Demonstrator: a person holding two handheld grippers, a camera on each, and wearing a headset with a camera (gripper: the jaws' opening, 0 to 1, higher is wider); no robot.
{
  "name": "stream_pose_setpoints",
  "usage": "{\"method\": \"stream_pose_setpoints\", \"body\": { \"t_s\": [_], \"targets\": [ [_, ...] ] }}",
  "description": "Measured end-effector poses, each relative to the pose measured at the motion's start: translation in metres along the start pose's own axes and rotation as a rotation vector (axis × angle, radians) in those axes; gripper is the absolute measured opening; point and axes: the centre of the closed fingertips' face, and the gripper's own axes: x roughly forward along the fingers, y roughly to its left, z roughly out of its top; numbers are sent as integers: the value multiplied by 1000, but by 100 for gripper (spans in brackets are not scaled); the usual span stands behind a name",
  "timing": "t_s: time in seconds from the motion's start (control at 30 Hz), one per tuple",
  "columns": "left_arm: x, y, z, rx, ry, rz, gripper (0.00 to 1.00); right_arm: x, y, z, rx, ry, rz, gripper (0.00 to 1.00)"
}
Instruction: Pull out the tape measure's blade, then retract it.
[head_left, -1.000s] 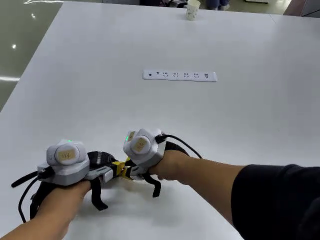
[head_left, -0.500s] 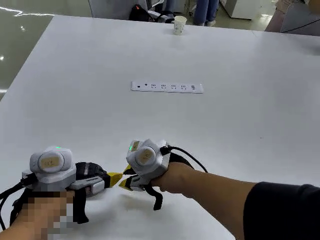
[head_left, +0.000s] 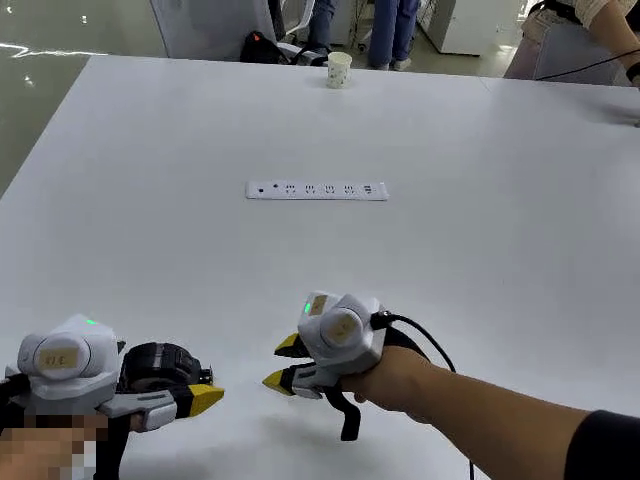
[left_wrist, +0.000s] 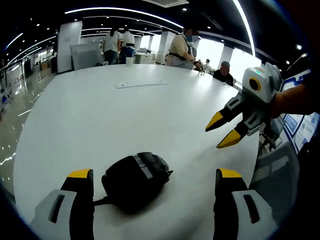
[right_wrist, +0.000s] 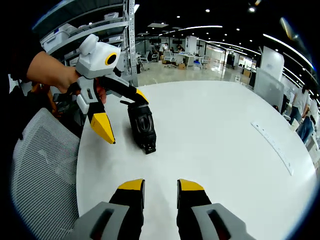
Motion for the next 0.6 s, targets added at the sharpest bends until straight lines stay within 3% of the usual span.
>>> {"method": "stream_pose_setpoints", "body": {
  "t_s": [0.23, 0.43, 0.47, 0.6],
  "targets": [
    [-11, -4, -14, 11, 30, -45, 99, -37, -11, -20, 51, -38, -61, 25],
    [-22, 1, -12, 27, 18, -53, 99, -58, -18, -36, 74, -41, -91, 30],
    [-25, 1, -9, 17, -5, -62, 99, -62, -19, -39, 83, -40, -95, 32],
    [-32, 6, -16, 22, 16, -60, 99, -73, -20, -52, 98, -32, -104, 38]
  ]
}}
